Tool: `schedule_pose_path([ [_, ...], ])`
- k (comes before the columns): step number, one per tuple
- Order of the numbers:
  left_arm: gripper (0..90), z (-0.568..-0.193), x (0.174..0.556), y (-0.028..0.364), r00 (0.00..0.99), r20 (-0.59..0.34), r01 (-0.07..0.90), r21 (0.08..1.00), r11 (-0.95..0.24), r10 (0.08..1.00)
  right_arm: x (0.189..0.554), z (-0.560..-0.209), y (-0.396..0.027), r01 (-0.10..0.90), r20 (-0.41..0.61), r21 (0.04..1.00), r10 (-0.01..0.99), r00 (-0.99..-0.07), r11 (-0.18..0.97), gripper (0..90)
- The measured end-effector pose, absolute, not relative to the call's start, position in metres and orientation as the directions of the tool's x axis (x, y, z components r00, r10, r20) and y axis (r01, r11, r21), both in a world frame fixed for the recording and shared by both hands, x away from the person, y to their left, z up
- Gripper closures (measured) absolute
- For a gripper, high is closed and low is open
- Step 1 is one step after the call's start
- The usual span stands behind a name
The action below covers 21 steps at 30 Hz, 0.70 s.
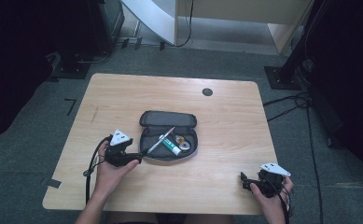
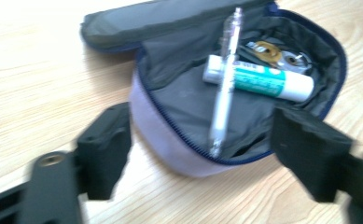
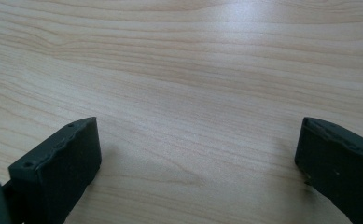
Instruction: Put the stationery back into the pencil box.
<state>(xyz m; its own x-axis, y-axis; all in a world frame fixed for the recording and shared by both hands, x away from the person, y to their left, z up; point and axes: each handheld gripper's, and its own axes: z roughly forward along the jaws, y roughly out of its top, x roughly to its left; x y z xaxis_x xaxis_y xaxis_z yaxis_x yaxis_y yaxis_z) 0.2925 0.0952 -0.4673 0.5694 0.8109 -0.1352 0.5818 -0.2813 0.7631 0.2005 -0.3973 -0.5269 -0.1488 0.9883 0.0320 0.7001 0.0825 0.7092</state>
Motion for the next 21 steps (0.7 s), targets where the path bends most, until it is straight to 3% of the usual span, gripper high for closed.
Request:
schedule_pose_path([
  [4,2.0,-0.467,0.289,0.107,0.522,-0.126,0.597,0.761,-0.256,0.843,0.201,-0.527,-0.397,0.7,0.031,0.709,0.988,-0.151,0.085,0.0],
  [6,0.0,-0.468,0.286,0.112,0.506,-0.122,0.598,0.763,-0.245,0.854,0.201,-0.527,-0.397,0.7,0.031,0.709,0.988,-0.151,0.085,0.0],
  [21,0.0,-0.474,0.267,0.149,0.435,-0.108,0.595,0.78,-0.195,0.894,0.201,-0.527,-0.397,0.701,0.032,0.708,0.988,-0.154,0.087,0.0],
])
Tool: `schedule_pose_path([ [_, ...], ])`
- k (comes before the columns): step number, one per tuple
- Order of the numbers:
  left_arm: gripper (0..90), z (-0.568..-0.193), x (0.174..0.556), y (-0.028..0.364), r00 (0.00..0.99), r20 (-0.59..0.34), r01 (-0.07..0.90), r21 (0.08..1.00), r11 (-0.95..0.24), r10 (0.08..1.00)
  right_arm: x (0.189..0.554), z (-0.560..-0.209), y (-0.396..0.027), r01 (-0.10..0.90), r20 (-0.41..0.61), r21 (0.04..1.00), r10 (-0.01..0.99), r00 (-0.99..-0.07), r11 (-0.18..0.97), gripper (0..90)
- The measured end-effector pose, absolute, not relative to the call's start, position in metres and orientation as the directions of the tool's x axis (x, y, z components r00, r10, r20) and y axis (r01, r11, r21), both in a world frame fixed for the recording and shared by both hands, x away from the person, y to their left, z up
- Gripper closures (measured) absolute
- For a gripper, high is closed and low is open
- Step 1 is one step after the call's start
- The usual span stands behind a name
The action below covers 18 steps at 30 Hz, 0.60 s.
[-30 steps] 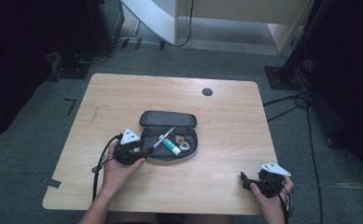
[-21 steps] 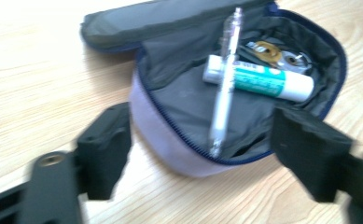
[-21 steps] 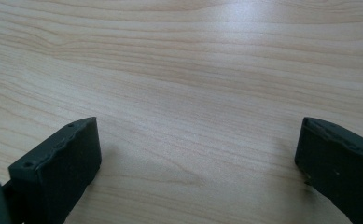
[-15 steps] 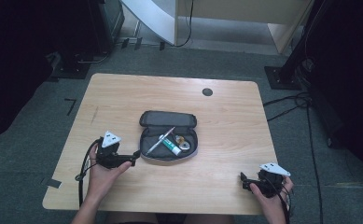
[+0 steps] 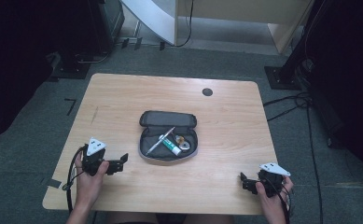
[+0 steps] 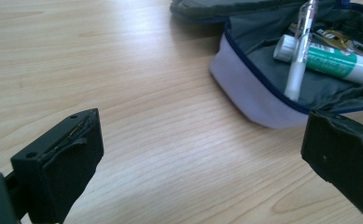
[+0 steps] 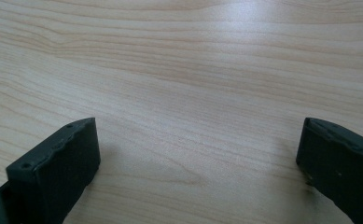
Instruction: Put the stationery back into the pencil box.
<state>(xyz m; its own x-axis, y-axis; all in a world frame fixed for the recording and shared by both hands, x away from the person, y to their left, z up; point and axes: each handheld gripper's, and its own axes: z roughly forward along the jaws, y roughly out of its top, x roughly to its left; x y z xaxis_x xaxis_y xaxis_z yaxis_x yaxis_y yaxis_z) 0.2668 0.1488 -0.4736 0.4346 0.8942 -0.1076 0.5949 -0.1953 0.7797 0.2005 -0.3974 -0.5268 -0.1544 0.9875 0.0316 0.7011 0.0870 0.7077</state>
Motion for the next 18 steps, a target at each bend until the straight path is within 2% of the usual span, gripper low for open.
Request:
schedule_pose_path([
  [18,0.0,-0.487,0.247,0.201,0.306,-0.093,0.628,0.768,-0.128,0.948,0.201,-0.527,-0.397,0.701,0.032,0.708,0.988,-0.154,0.087,0.0],
])
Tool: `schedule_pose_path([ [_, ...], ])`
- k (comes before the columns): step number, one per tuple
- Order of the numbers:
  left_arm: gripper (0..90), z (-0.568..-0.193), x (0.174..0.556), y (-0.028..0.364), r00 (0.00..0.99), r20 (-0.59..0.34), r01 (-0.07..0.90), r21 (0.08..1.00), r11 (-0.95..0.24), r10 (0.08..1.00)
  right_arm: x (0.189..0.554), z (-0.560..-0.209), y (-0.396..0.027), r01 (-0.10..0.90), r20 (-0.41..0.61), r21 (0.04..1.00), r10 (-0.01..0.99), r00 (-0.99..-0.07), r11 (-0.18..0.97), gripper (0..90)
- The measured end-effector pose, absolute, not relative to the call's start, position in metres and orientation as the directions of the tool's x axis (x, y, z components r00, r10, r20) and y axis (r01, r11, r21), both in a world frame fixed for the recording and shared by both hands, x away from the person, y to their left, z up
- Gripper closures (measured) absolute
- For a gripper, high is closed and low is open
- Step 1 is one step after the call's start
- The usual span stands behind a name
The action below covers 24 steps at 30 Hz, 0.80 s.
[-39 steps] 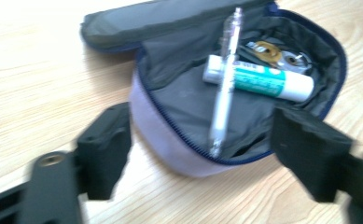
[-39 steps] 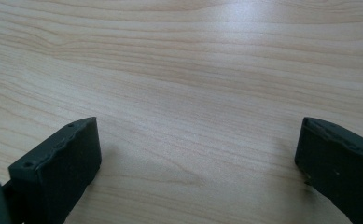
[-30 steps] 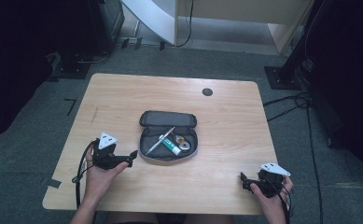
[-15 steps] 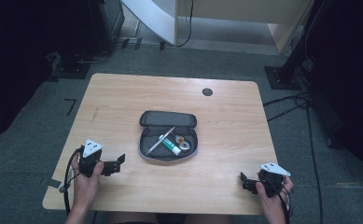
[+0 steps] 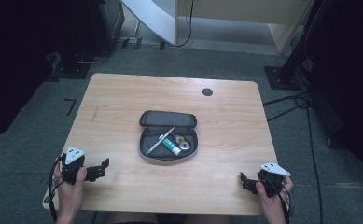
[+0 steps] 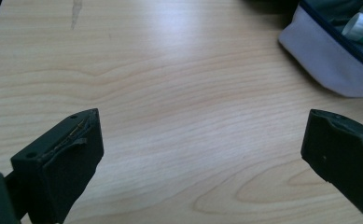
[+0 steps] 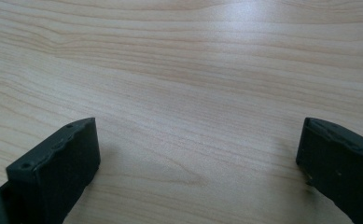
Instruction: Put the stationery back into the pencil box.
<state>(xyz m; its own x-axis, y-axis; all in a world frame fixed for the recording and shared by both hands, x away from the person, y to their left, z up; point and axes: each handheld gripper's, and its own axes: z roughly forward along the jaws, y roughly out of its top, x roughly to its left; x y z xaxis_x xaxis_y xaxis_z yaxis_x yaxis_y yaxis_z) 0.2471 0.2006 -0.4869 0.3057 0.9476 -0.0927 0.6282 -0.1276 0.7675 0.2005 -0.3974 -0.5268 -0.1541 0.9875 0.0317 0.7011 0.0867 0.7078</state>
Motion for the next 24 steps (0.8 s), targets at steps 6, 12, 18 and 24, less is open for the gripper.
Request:
schedule_pose_path([
  [6,0.0,-0.492,0.24,0.215,0.264,-0.07,0.643,0.756,-0.122,0.962,0.201,-0.527,-0.397,0.701,0.032,0.708,0.988,-0.154,0.087,0.0],
  [12,0.0,-0.5,0.232,0.228,0.215,-0.024,0.663,0.737,-0.128,0.976,0.201,-0.527,-0.397,0.701,0.032,0.708,0.988,-0.154,0.087,0.0],
  [18,0.0,-0.51,0.227,0.241,0.165,0.024,0.69,0.712,-0.132,0.986,0.201,-0.527,-0.397,0.701,0.032,0.708,0.988,-0.154,0.087,0.0],
  [24,0.0,-0.515,0.227,0.241,0.147,0.048,0.691,0.71,-0.138,0.988,0.201,-0.527,-0.397,0.701,0.032,0.708,0.988,-0.154,0.087,0.0],
])
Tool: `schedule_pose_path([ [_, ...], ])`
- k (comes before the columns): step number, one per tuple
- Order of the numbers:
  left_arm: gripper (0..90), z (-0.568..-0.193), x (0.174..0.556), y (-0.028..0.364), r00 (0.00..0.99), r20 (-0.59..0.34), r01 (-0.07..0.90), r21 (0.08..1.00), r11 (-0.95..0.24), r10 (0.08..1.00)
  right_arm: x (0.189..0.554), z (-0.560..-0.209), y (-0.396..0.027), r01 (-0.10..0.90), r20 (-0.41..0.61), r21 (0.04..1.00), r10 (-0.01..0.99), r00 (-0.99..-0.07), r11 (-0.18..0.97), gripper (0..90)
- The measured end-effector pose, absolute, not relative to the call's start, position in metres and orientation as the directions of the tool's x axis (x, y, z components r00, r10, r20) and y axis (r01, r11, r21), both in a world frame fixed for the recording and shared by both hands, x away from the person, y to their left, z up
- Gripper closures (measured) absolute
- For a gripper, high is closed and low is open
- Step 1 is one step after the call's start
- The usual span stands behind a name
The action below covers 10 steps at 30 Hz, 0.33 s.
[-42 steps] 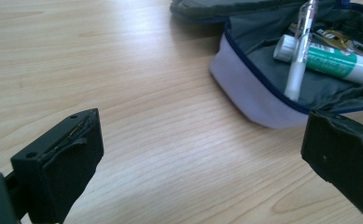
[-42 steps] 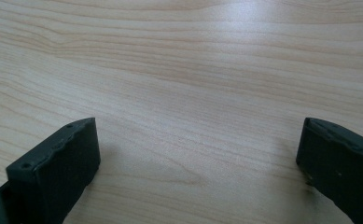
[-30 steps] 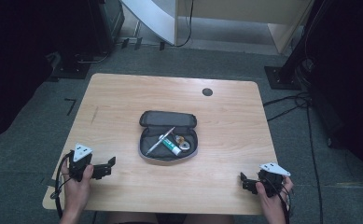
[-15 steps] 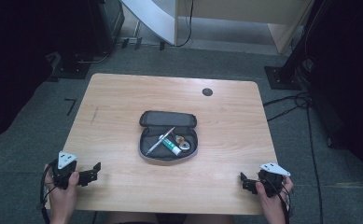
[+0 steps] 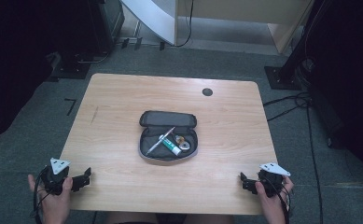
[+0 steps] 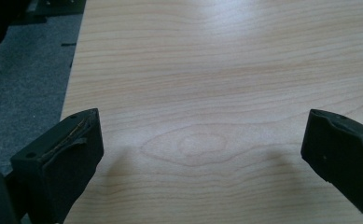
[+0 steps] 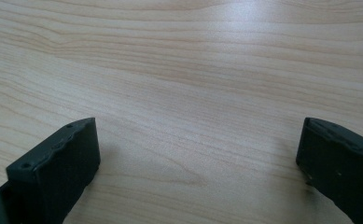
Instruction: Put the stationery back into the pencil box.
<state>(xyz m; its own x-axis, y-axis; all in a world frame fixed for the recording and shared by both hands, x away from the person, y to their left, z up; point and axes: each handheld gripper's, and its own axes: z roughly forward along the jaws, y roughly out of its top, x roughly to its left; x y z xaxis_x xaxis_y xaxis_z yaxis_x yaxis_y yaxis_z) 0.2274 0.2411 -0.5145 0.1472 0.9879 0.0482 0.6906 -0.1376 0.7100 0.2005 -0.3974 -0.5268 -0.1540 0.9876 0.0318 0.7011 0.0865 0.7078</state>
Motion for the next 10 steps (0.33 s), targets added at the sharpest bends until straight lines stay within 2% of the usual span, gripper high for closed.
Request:
schedule_pose_path([
  [2,0.0,-0.5181,0.227,0.2369,0.154,0.085,0.693,0.701,-0.169,0.984,0.2005,-0.5268,-0.3974,0.701,0.032,0.708,0.988,-0.154,0.087,0.0],
  [6,0.0,-0.5205,0.2223,0.236,0.162,0.088,0.671,0.72,-0.175,0.983,0.2005,-0.5268,-0.3974,0.701,0.031,0.708,0.988,-0.154,0.087,0.0],
  [10,0.0,-0.522,0.2243,0.2407,0.171,0.011,0.693,0.71,-0.128,0.985,0.2005,-0.5268,-0.3973,0.701,0.031,0.708,0.988,-0.154,0.087,0.0],
])
